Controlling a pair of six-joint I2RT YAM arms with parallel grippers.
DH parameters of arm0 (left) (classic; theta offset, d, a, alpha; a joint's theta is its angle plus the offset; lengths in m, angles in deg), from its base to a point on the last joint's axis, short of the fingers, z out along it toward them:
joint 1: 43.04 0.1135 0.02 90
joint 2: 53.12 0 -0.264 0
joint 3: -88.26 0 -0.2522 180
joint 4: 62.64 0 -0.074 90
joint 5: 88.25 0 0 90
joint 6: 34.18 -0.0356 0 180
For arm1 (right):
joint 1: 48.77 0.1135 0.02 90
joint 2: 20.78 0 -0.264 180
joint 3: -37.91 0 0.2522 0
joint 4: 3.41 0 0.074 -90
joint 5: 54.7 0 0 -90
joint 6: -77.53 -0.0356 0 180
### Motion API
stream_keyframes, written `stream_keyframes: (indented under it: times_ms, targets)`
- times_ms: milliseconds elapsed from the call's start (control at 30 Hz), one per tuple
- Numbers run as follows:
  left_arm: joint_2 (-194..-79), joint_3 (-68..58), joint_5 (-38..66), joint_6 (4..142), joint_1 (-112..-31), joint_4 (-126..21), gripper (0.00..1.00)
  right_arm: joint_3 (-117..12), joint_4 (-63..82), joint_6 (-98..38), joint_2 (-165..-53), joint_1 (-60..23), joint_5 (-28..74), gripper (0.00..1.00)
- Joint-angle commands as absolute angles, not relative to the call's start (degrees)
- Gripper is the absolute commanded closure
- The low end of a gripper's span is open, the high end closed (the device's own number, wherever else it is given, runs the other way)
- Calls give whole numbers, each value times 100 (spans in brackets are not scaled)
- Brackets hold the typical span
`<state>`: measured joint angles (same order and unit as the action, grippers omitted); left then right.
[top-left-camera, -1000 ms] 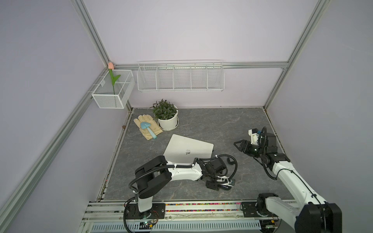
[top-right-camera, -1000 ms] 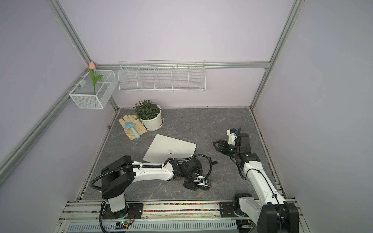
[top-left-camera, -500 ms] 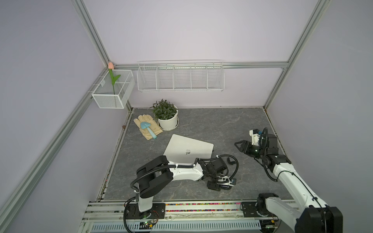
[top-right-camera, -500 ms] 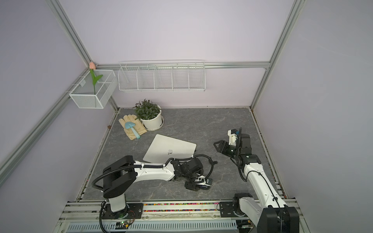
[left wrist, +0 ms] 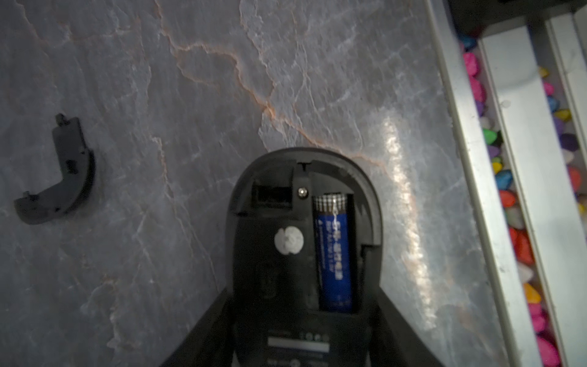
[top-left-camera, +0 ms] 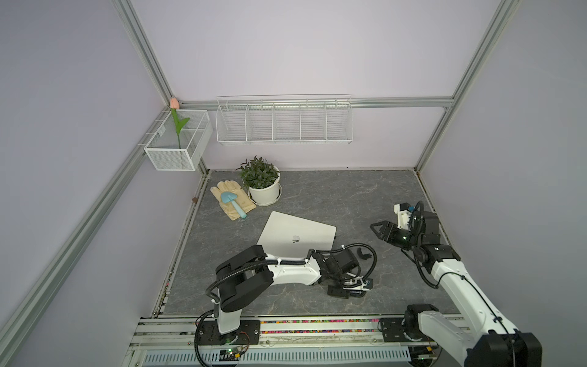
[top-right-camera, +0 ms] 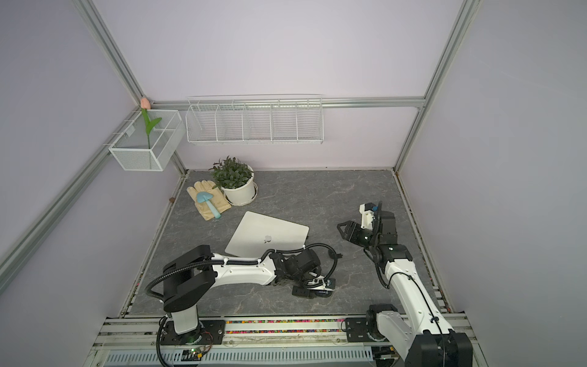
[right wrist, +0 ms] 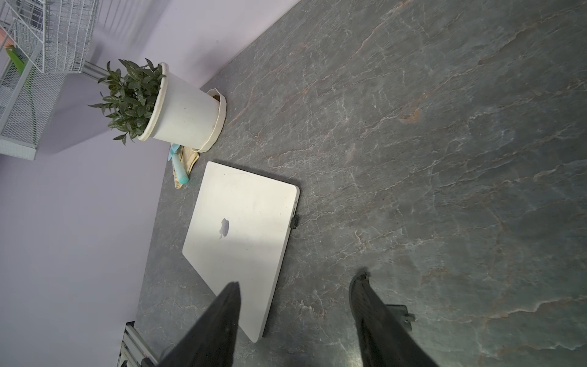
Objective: Insert the wireless mouse receiver into the laptop
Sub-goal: Pick up the mouse from the center of the board, then pick up the lid from the center of the board.
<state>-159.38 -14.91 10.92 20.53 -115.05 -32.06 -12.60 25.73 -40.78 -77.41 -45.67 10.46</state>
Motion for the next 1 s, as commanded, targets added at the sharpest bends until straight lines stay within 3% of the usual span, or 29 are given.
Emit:
stream_keyframes:
  times_ms: [0,267,367,533,967]
  targets:
    - [-15381,-1595,861,2210,-11435,-3051,75,-1427,3108,-3744,-7907,-4433,1422,41]
    - [-13657,-1835,1547,2587,-10664,-1544,77,-2202,4533,-3122,-8876,-3282,3023,50]
    - [-12910,-2285,1290,2686,-10550,-1460,83,-2472,4999,-3059,-9353,-2812,3603,54]
    - [-11813,-3118,833,3106,-10492,-1889,84,-2772,5399,-3079,-10084,-2192,4140,56]
    - [-11465,-3380,880,3193,-10498,-2254,83,-3000,4987,-3013,-11172,-1665,4555,57]
